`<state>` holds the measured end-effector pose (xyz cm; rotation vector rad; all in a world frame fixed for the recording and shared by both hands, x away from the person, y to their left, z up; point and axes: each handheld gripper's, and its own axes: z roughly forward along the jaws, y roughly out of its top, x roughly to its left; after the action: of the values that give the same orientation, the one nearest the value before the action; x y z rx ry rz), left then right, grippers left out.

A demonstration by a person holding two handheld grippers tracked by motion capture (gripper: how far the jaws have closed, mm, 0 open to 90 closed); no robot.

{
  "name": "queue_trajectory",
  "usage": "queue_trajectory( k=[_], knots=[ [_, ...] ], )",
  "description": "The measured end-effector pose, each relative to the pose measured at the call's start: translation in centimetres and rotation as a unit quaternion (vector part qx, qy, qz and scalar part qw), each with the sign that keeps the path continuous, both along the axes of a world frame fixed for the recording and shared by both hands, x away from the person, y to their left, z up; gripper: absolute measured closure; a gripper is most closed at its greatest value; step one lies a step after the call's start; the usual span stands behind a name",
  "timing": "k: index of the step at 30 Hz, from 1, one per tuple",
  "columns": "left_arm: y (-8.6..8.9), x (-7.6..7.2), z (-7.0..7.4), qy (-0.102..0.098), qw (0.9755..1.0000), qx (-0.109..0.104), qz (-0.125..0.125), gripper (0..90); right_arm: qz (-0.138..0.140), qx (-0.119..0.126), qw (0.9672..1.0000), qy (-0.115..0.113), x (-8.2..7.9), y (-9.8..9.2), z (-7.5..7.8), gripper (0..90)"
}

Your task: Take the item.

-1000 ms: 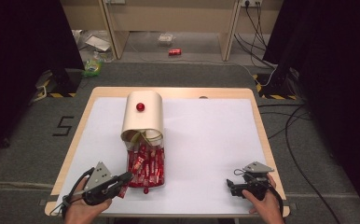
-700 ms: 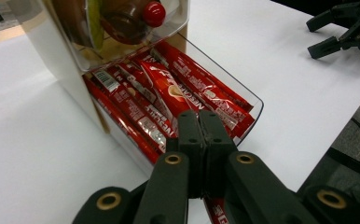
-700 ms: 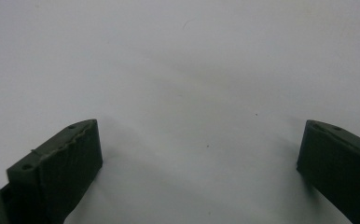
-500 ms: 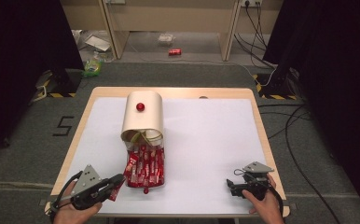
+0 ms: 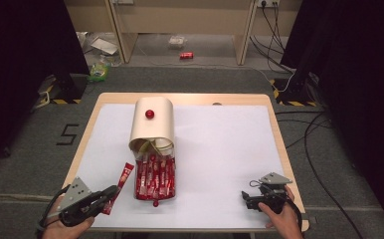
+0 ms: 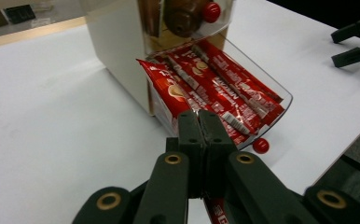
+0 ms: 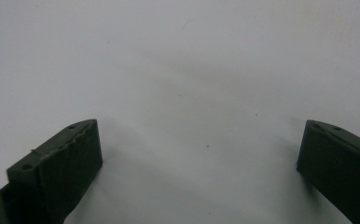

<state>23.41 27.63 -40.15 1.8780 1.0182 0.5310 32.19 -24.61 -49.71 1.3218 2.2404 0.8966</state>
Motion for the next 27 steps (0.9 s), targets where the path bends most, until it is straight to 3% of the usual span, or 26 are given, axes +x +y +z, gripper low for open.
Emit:
queue_trajectory(
  k=[8,27],
  knots=[
    [1.4,0.3,-0.2,-0.004,0.9996,0.004,0.026,88.2,0.0,0.0,1.0,0.0,0.0,0.0,0.0,0.3],
    [2.1,3.5,-1.6,-0.005,0.9977,0.013,0.067,88.2,-0.001,0.0,1.0,0.0,0.0,0.0,0.0,0.3]
  ],
)
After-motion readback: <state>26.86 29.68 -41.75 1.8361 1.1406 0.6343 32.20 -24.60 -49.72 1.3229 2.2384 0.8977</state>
